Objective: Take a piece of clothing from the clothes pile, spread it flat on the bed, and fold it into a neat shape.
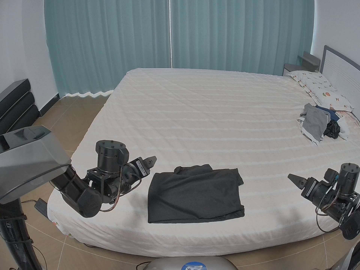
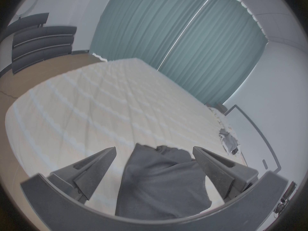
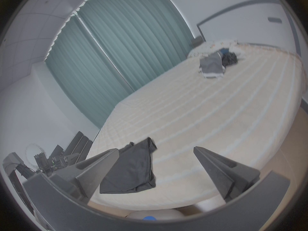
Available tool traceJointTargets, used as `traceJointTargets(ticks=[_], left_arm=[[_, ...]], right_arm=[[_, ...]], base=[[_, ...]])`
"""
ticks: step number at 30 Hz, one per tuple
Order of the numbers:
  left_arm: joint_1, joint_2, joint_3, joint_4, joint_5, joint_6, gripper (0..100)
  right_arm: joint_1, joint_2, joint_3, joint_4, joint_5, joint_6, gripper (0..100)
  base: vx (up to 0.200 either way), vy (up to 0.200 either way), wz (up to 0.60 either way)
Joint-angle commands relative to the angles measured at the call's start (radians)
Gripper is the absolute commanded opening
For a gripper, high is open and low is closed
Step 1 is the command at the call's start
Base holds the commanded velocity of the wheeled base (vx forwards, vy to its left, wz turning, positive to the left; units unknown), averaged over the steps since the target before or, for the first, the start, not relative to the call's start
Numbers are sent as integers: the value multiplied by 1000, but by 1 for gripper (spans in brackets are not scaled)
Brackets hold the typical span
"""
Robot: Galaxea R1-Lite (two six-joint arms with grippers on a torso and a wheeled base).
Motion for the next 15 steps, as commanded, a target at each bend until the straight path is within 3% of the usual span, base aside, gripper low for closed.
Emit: traceJointTargets(ticks=[1,6,9,11,13,15], left_arm=[[21,-186,189,-172,25,67,100],[48,-339,353,-236,28,214,100],[72,-405,395,-253,28,243,100],[99,-471,442,-256,31,251,100],[107,-496,465,-256,42,261,100],[139,-566,537,-258,68,335,100]], right_arm=[[-2,-282,20,103,-40,-141,100],[-8,-559,20,336,-55,-314,100],[-16,-697,20,494,-58,-425,100],[-65,-874,20,712,-78,-566,100],[-83,-941,19,782,-86,-604,100],[-122,-1110,17,926,-92,-681,100]], base=[[0,0,0],[0,0,0],[0,0,0],[0,0,0],[0,0,0],[0,0,0]])
